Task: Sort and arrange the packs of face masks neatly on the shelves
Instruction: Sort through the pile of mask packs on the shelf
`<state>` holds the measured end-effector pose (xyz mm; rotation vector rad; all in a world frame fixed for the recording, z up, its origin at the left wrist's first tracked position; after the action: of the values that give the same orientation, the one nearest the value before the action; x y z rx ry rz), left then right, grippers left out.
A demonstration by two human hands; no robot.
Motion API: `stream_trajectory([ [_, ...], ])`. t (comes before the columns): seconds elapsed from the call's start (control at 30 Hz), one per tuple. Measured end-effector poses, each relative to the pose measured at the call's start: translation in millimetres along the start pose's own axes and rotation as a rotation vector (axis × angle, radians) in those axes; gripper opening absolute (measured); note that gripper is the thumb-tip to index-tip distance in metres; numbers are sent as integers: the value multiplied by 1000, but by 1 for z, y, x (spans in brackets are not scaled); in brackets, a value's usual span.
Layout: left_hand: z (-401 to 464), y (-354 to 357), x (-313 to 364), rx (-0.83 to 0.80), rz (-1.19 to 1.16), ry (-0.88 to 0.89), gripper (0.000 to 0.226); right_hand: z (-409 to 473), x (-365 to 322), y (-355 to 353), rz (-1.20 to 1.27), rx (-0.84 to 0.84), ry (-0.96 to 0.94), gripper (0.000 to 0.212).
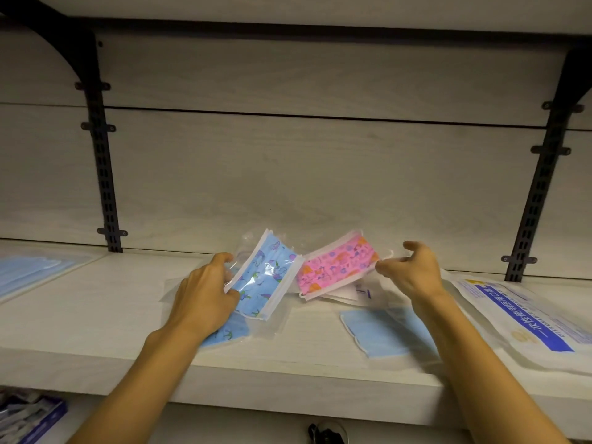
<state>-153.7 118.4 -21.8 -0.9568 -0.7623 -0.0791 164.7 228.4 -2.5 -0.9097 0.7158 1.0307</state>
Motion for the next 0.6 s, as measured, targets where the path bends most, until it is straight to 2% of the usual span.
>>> stream_trajectory([
  [0.13,-1,1,1,-3,-50,30,22,-2,-2,-3,244,62,39,6],
  [0.2,-2,2,2,-8,-73,65,19,-3,-4,-2,309,57,50,2],
  [0.33,-5,1,6,25,-38,113,14,-6,-3,12,304,-77,62,31],
  [0.43,-7,-2,7,53,50,105,25,-10,-6,29,248,-236,-1,57],
  [0.5,-7,0,6,27,51,92,28,-9,-5,33,207,-249,-47,71],
  [0.6,-9,6,3,-84,-73,46,33,-7,-4,29,185,-196,-85,72],
])
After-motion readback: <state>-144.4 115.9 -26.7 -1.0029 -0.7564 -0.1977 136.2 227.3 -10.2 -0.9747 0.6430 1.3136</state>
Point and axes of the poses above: each hand's wrist, its own z-axis towards the middle knuckle, its own y-axis out of the palm, x = y × z, the point moved 8 cm from there along z, towards the middle knuckle, and after that the axes turned 13 degrees about -y, right-handed, at the moved point
